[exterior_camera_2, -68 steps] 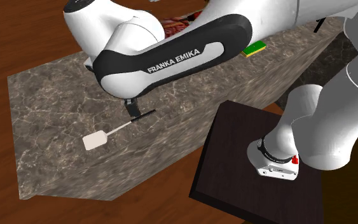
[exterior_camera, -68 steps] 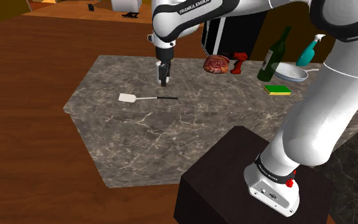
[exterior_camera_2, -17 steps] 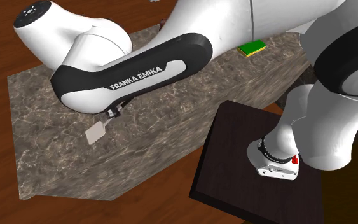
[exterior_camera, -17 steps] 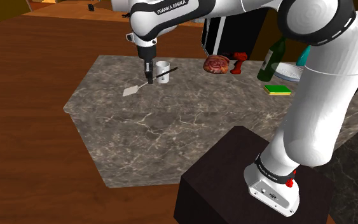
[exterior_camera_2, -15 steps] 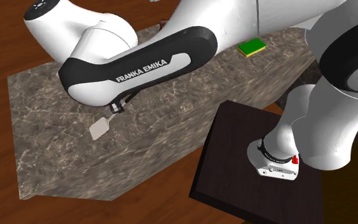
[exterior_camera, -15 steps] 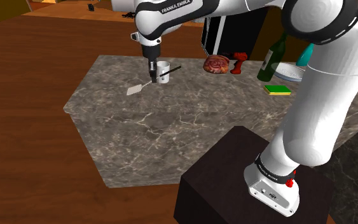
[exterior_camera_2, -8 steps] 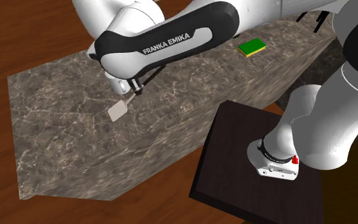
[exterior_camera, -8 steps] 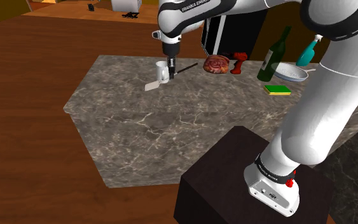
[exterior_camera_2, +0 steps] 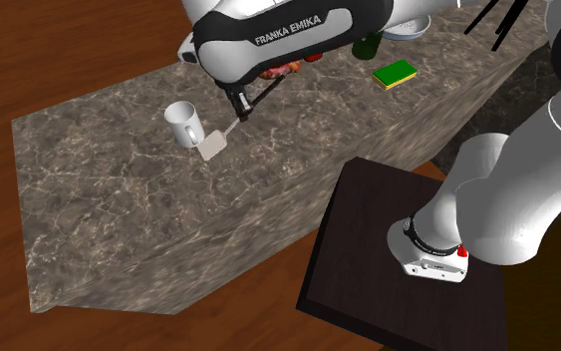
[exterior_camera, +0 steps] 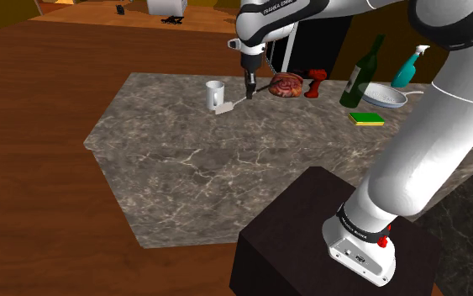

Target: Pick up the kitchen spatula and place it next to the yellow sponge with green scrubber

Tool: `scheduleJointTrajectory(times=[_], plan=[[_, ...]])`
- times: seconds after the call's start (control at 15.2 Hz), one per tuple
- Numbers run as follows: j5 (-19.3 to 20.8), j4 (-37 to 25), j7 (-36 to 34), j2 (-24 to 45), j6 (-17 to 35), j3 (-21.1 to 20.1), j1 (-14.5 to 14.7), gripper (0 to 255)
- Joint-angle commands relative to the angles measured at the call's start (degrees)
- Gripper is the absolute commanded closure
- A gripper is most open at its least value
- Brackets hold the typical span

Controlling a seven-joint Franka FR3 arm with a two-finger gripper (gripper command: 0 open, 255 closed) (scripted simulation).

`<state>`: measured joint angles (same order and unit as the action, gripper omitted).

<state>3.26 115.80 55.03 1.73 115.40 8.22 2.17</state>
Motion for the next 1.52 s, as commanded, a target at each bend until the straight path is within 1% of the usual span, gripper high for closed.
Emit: scheduleJointTrajectory(times=[0.0, 0.4, 0.73, 1.12, 1.45], plan=[[0.2, 0.7, 2.9, -0.7, 0.2, 1.4, -1.5, 255], [0.5, 1.2, 10.9, -1.0, 0.9, 5.5, -5.6, 255], [0.2, -0.2, 18.0, 0.3, 1.1, 8.9, -9.1, 255], [-1.2, -4.1, 26.7, 3.7, 0.9, 12.7, -13.5, 255], [-3.4, -9.2, 34.2, 8.1, 0.2, 15.3, -17.6, 255]])
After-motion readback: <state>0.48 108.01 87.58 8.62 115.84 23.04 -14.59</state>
